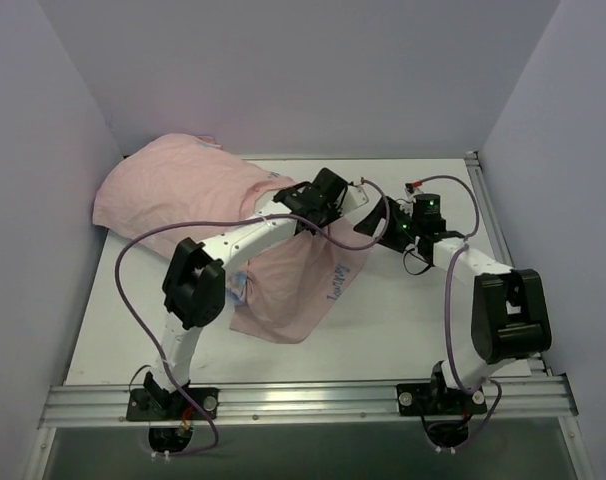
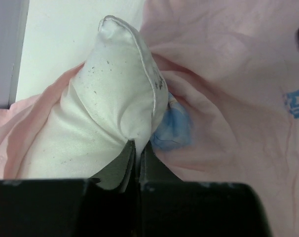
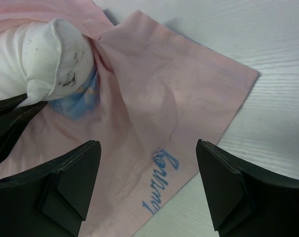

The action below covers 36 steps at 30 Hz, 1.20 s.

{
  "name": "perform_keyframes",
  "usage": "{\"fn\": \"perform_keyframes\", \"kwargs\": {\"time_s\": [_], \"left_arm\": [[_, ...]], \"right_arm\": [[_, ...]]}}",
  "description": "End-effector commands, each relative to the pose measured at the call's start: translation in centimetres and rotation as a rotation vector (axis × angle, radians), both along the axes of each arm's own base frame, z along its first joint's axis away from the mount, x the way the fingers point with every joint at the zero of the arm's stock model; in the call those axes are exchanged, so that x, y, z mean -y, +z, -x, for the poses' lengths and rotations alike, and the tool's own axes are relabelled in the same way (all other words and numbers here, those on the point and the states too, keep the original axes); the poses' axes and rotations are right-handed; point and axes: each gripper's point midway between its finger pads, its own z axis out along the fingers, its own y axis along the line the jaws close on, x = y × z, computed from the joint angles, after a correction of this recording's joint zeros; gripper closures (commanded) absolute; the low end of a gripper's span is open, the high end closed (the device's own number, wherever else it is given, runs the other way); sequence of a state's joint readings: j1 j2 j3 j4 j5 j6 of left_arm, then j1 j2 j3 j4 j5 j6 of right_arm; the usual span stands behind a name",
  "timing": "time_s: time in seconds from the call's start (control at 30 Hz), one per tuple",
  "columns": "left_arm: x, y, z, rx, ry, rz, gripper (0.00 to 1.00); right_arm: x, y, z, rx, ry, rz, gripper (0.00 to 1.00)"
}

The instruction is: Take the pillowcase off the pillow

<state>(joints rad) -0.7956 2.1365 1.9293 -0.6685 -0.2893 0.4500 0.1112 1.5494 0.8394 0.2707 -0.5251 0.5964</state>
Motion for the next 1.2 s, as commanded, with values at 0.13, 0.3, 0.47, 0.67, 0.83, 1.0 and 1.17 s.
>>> {"fn": "perform_keyframes", "kwargs": {"time_s": [0.13, 0.3, 0.47, 0.67, 0.83, 1.0, 1.17], "left_arm": [[-1.5, 13.1, 0.6, 0.115, 0.049, 0.332, 0.98], [-2.3, 14.3, 2.1, 0.050, 0.059, 0.448, 0.98], [-3.4, 15.6, 3.1, 0.015, 0.061, 0.518, 0.98], [-5.4, 14.3, 5.3, -0.111, 0.030, 0.515, 0.96], [-6.3, 14.3, 6.3, -0.150, -0.009, 0.487, 0.43], [-6.2, 17.3, 4.6, -0.058, -0.021, 0.489, 0.07], [-6.2, 16.2, 2.2, -0.037, 0.019, 0.410, 0.10]], "right_arm": [[-8.8, 3.7, -2.9, 0.130, 0.156, -0.085, 0.20], [-12.6, 4.4, -4.1, 0.163, 0.195, -0.290, 0.21], [-17.4, 7.6, -3.1, 0.243, 0.296, -0.453, 0.49], [-20.9, 10.0, -2.4, 0.309, 0.380, -0.444, 1.00], [-22.2, 9.7, -2.2, 0.323, 0.408, -0.371, 1.00], [-23.2, 10.0, -2.1, 0.330, 0.444, -0.318, 1.00], [-23.3, 11.1, -2.3, 0.353, 0.455, -0.295, 1.00]]}}
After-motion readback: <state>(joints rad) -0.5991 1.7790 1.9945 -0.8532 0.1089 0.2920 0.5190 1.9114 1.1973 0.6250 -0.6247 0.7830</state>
